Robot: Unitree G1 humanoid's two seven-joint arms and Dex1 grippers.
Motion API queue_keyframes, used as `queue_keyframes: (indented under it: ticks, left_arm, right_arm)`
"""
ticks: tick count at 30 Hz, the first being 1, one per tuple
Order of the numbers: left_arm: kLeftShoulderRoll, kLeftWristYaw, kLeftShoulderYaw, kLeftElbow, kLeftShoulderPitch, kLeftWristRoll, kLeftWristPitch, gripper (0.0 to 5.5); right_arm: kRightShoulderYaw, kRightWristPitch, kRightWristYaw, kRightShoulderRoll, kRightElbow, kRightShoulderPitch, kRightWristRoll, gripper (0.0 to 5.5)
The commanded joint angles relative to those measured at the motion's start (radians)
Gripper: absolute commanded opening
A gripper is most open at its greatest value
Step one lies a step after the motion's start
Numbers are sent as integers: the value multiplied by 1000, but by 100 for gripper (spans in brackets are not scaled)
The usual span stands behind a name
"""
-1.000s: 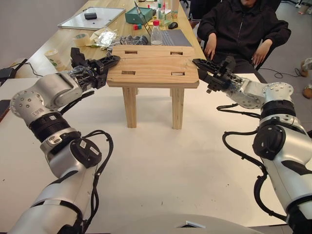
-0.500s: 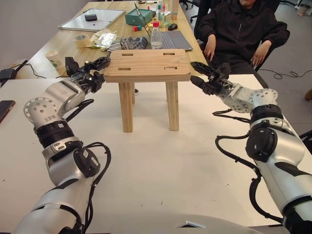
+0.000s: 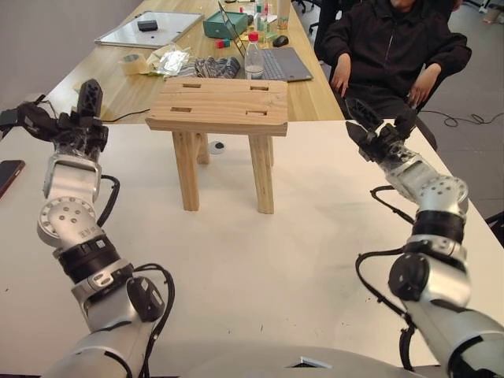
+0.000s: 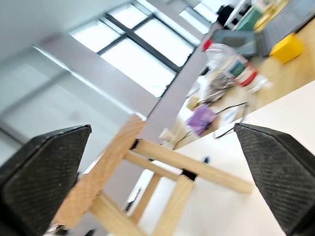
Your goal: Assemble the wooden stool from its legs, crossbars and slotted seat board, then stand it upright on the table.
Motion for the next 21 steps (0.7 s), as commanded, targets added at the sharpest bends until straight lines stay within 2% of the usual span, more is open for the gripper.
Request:
queue_keyframes:
  ticks: [1,5,9,13,18,21]
  left_arm:
    - [-75,24,-149,-157,327,270,-156,296]
    - [-153,47,-306,-227,466,447,-255,236]
    - [-204,50,-406,-265,498,511,-271,184]
    - [-219,23,-446,-292,524,531,-299,114]
    - [-207,0,-444,-284,557,552,-338,45]
    - [-221,-33,-489,-333,586,547,-344,1]
  right_arm:
    - [217,-357,-224,148,-350,218,-317,484]
    - [346,-445,-349,225,-488,405,-467,415]
    - [458,-493,-357,222,-552,452,-539,357]
    - [457,-509,-376,209,-575,469,-535,281]
    - [476,-517,-383,227,-608,518,-529,199]
    - [487,-536,-394,242,-651,546,-527,147]
